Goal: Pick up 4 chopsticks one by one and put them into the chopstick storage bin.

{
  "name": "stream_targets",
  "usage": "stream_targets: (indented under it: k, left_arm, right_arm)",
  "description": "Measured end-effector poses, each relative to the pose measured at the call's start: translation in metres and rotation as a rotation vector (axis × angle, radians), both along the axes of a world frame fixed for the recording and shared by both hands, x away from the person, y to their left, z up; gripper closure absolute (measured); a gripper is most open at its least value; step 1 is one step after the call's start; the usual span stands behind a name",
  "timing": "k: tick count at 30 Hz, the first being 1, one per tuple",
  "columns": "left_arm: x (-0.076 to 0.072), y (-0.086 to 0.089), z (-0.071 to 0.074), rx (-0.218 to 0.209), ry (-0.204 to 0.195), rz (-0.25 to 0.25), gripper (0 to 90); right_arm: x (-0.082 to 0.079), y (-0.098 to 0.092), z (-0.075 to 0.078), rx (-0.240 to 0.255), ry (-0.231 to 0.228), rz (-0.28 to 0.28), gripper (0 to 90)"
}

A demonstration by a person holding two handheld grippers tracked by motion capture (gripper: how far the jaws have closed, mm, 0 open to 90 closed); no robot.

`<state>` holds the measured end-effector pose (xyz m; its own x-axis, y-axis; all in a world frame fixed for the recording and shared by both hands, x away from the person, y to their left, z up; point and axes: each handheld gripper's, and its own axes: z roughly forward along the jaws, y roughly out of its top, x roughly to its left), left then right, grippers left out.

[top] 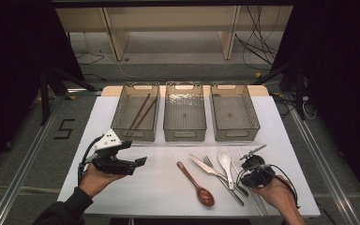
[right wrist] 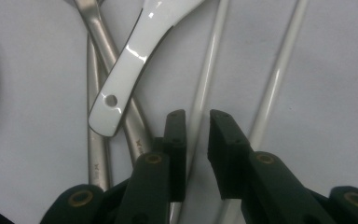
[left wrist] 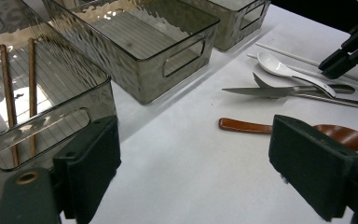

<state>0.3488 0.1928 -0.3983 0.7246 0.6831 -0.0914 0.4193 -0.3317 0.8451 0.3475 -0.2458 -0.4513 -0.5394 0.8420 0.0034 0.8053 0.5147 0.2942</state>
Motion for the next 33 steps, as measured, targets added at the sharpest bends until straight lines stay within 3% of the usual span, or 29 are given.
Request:
stream_targets:
  k: [5, 12, 18, 33]
  left_arm:
    - [0.0001, -0.0003, -0.0001, 0.002, 0.0, -0.002, 16.2]
    - [0.0002, 0.0, -0.0004, -0.002, -0.001, 0.0, 16.2]
    - [0.0, -0.0002, -0.0002, -0.002, -0.004, -0.001, 16.2]
    - [-0.0004, -0.0016, -0.0004, 0.005, -0.006, -0.006, 16.5]
  right_arm:
    - [0.0027, 0.003, -0.0039, -0.012, 0.027, 0.002, 77.4]
    - [0.0038, 0.0059, -0.0034, -0.041, 0.026, 0.012, 81.9]
    - [0.0064, 0.0034, -0.0023, -0.047, 0.05, -0.028, 85.5]
    - [0.0079, 0.0032, -0.0029, -0.035, 0.068, -0.058, 84.1]
